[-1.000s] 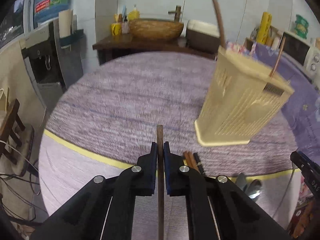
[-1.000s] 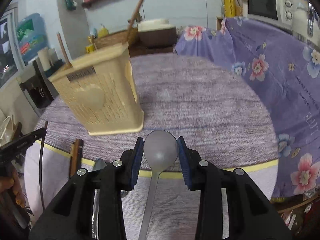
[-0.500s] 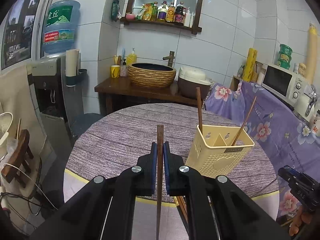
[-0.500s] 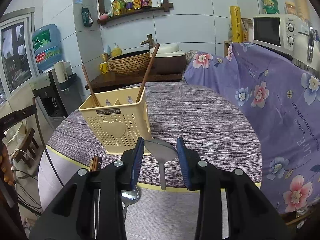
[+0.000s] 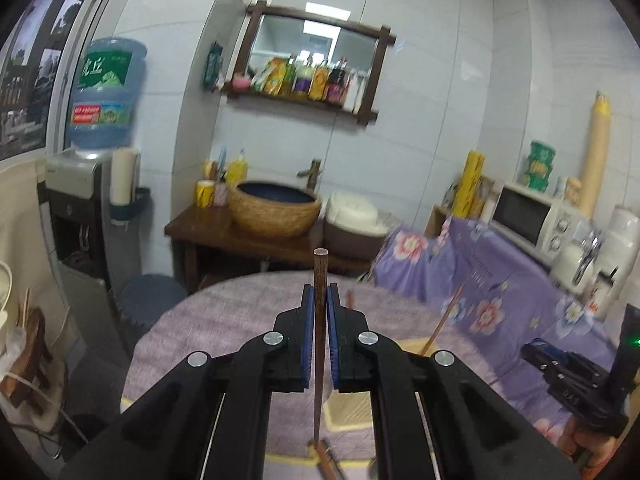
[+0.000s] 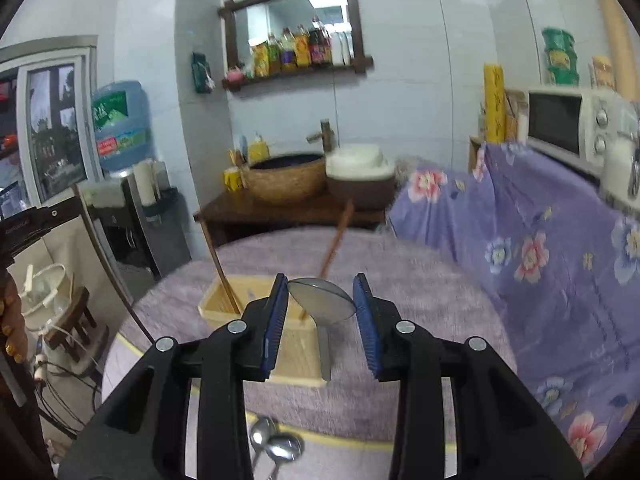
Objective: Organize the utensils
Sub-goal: 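Carry the chopstick and spoon up and drop both into the cream holder, then open both grippers and return them to the remaining utensils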
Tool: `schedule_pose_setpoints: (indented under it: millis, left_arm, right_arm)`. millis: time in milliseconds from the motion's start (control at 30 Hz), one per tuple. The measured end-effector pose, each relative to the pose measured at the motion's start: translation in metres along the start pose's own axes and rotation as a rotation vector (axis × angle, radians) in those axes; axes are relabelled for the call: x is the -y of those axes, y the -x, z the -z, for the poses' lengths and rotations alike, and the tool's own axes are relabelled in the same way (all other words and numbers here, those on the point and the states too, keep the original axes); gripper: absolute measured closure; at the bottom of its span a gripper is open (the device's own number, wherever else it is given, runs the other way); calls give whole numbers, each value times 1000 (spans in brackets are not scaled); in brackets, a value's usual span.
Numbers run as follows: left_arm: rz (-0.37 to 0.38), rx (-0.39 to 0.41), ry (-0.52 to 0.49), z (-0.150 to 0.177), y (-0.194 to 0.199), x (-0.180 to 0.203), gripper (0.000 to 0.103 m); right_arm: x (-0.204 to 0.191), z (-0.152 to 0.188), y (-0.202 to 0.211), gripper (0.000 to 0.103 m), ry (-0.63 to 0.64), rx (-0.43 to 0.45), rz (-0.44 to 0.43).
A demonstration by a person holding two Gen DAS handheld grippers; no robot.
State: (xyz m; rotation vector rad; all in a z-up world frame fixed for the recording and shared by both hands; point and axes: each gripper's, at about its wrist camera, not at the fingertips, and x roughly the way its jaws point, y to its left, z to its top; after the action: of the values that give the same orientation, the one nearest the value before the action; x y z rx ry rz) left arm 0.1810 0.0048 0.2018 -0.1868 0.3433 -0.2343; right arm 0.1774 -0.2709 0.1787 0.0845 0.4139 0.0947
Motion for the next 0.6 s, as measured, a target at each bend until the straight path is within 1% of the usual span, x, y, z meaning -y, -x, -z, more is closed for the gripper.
schedule_pose_setpoints:
  millis: [100,167,233,300,367,467,533,600]
  left_arm:
    - [19,72,-3,-30,-1,18,95]
    - [35,99,5,-43,-10,31,96]
    - [34,106,6,-45,-21,38,95]
    - [47,95,22,-39,-38,43,96]
    - [47,73,25,-25,-55,47,95]
    - [43,16,22,3,-77,49,95]
    - [26,-25,15,22,-91,49,95]
    - [20,-63,29,37,-101,42,96]
  right_arm:
    - [-14,-40,0,69,19,67,-14]
    - [-22,-56,-7,69,18,79,-33]
    - [-30,-61,-17,69,28,79,-26]
    - [-34,-56,-32,69,31,61,-33]
    - [-34,-44,-47,69,30,35,-27]
    - [-31,-21,-73,69,15,-24,-24]
    - [-28,-6,-87,69,8,-65,-22]
    - [-25,8,-100,69,-1,-97,-18]
